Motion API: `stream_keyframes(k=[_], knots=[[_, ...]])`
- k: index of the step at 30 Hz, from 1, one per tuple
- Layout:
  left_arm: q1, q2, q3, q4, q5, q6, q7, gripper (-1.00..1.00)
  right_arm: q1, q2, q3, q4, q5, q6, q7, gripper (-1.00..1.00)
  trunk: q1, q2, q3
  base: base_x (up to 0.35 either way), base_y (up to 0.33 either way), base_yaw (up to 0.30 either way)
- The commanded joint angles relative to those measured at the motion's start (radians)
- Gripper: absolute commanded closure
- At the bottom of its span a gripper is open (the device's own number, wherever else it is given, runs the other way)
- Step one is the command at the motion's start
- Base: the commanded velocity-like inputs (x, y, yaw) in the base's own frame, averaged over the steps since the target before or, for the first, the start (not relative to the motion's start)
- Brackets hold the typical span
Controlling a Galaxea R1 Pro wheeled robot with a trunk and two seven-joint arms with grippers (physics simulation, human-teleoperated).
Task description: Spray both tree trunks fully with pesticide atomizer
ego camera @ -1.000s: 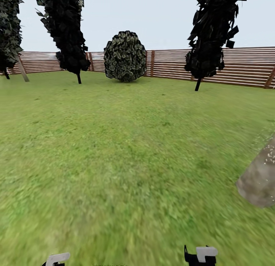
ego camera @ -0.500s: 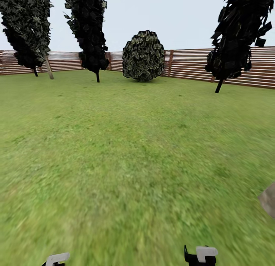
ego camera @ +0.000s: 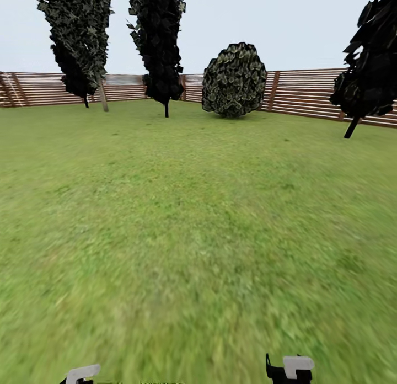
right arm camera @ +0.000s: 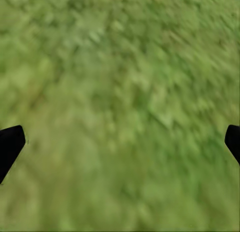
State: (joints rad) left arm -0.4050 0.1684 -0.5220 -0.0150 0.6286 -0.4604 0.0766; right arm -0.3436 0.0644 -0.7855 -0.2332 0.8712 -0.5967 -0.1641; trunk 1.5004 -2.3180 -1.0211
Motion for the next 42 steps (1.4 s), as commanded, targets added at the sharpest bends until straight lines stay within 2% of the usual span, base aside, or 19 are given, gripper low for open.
stream_keyframes(k=[1, 42], knots=[[0.0, 0.0, 0.0, 0.0, 0.0, 0.0, 0.0, 1.0, 0.0, 0.0, 0.0, 0.0, 0.0, 0.0, 0.0, -1.0, 0.0, 0.0, 0.0, 0.0, 0.0, 0.279], [0.0, 0.0, 0.0, 0.0, 0.0, 0.0, 0.0, 1.0, 0.0, 0.0, 0.0, 0.0, 0.0, 0.0, 0.0, -1.0, 0.0, 0.0, -0.008, 0.0, 0.0, 0.278]])
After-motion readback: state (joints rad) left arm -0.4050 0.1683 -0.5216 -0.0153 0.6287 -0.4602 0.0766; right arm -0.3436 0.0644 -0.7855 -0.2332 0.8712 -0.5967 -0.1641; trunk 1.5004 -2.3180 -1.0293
